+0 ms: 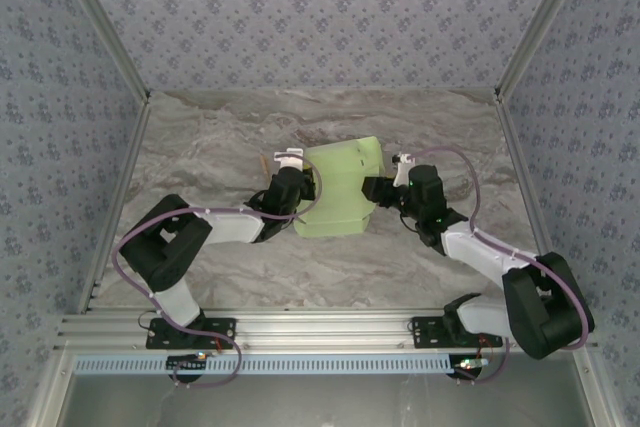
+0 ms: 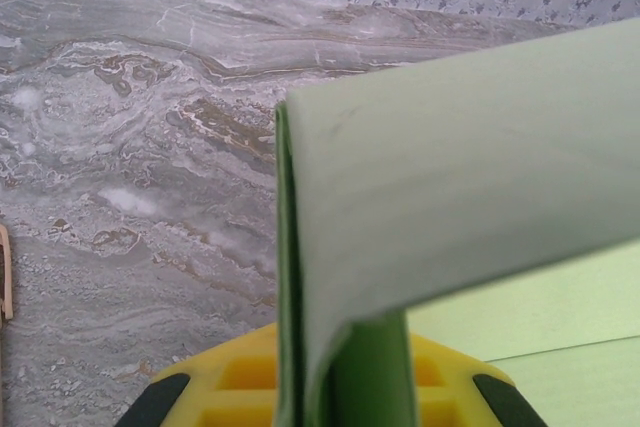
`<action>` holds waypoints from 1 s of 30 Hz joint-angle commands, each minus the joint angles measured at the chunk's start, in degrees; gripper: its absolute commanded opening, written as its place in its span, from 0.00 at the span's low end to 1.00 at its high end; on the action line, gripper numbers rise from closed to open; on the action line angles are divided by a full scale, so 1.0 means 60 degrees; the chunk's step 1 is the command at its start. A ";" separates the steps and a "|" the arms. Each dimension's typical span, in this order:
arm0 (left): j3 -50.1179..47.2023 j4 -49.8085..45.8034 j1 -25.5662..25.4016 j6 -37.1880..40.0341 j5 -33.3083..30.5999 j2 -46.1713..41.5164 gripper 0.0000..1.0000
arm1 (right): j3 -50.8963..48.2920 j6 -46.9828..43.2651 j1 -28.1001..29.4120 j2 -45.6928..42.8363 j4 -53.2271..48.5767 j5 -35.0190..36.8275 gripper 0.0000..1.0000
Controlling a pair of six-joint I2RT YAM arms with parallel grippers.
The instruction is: Fold the paper box
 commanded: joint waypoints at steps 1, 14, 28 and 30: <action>0.0176 -0.0319 -0.0125 0.0328 0.0317 0.0188 0.02 | 0.0348 -0.0373 -0.0051 -0.0352 0.0506 -0.0442 0.49; 0.0176 -0.0331 -0.0125 0.0310 0.0269 0.0202 0.02 | 0.0133 -0.0285 -0.0182 -0.0650 0.0587 -0.0431 0.45; 0.0220 -0.0547 -0.0116 0.0303 0.0167 0.0041 0.02 | 0.0871 0.0110 0.0972 -0.1953 -0.3894 0.2780 0.61; 0.0215 -0.0551 -0.0125 0.0288 0.0162 0.0050 0.02 | 0.1141 0.0154 0.1366 -0.1850 -0.4353 0.3244 0.61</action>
